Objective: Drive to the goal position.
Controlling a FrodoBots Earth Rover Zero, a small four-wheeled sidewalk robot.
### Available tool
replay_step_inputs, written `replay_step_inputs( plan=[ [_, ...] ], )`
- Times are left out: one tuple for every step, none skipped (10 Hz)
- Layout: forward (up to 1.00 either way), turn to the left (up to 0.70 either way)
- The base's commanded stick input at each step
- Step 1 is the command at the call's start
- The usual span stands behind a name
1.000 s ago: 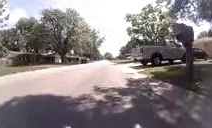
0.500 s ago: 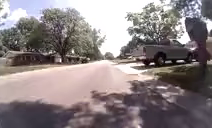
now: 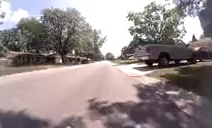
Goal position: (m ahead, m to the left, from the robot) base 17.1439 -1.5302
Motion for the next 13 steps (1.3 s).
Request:
replay_step_inputs(
  plan=[
    [0.70,0.00],
    [0.70,0.00],
    [0.70,0.00],
    [0.70,0.00],
    [0.70,0.00],
    [0.70,0.00],
    [0.70,0.00],
    [0.70,0.00],
    [0.70,0.00],
    [0.70,0.00],
    [0.70,0.00],
    [0.70,0.00],
    [0.70,0.00]
  ],
)
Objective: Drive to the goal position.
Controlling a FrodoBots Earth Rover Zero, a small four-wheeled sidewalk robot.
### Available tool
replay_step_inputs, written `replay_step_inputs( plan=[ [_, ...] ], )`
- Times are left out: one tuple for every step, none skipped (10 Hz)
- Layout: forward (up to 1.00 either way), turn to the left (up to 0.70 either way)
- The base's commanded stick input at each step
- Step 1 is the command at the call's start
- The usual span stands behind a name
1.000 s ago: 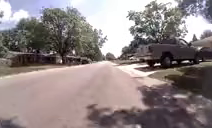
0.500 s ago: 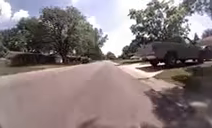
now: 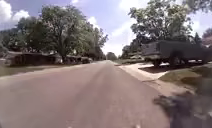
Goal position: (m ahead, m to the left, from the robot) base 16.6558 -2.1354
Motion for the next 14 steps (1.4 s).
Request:
replay_step_inputs(
  plan=[
    [0.70,0.00],
    [0.70,0.00],
    [0.70,0.00],
    [0.70,0.00],
    [0.70,0.00],
    [0.70,0.00],
    [0.70,0.00],
    [0.70,0.00],
    [0.70,0.00],
    [0.70,0.00],
    [0.70,0.00],
    [0.70,0.00],
    [0.70,0.00],
    [0.70,0.00]
  ],
)
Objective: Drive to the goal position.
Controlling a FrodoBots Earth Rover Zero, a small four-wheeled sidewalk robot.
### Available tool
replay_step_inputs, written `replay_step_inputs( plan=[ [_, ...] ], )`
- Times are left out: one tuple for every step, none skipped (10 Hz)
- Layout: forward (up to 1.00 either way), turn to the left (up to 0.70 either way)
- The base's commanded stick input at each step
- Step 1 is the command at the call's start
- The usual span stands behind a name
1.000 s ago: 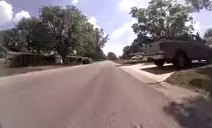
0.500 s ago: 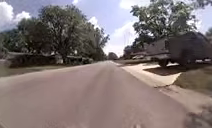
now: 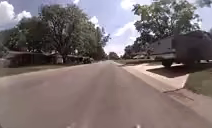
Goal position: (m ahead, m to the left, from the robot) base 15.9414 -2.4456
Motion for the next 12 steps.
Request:
replay_step_inputs(
  plan=[
    [0.70,0.00],
    [0.70,0.00],
    [0.70,0.00],
    [0.70,0.00],
    [0.70,0.00],
    [0.70,0.00],
    [0.70,-0.04],
    [0.70,-0.33],
    [0.70,-0.35],
    [0.70,-0.21],
    [0.70,0.00],
    [0.70,0.00]
  ],
)
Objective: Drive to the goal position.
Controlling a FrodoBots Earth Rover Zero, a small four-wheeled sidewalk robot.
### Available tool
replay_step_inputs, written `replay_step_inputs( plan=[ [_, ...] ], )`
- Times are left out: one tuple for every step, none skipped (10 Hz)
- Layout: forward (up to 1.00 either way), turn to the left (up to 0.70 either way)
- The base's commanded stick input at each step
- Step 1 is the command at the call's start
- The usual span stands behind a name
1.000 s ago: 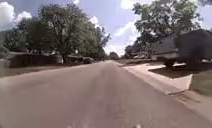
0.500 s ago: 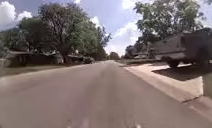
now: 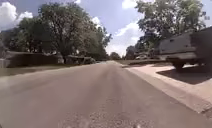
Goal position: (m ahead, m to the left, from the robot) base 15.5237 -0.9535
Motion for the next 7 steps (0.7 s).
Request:
replay_step_inputs(
  plan=[
    [0.70,0.00],
    [0.70,0.00],
    [0.70,0.00],
    [0.70,0.00],
    [0.70,0.00],
    [0.70,0.00],
    [0.70,0.00]
  ],
)
